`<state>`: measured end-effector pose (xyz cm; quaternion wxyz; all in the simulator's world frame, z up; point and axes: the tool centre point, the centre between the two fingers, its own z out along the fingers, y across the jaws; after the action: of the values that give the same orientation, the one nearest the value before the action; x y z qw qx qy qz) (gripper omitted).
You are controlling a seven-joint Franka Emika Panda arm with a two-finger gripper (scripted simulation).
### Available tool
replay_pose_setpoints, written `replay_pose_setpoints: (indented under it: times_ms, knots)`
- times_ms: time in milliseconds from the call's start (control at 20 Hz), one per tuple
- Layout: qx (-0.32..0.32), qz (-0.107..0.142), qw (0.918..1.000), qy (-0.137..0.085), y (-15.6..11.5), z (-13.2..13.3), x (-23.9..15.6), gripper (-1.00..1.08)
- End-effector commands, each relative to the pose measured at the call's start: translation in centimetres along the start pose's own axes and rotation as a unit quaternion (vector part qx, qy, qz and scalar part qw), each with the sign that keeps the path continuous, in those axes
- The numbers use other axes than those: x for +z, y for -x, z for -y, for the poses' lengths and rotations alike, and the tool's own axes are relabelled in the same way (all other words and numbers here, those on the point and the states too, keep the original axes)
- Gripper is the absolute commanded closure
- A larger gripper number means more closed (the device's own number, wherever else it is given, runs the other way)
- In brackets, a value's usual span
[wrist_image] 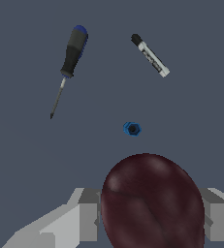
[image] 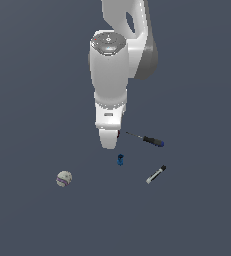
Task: Pick up a designated object from a clutter of objects.
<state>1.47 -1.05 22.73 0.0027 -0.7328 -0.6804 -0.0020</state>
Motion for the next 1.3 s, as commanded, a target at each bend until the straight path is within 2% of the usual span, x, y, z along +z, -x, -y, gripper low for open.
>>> replay_pose_setpoints:
  times_ms: [0,600,1250]
  knots:
    - [0.000,0.000,1.0000,0.000,1.3,-1.0,-2.4,1.08]
    - [0.001,0.001,1.0000,0.000,6.7,-5.4,-11.7,1.08]
    - [0.003,0.003,1.0000,0.000,10.5,-8.8,-18.3,1.08]
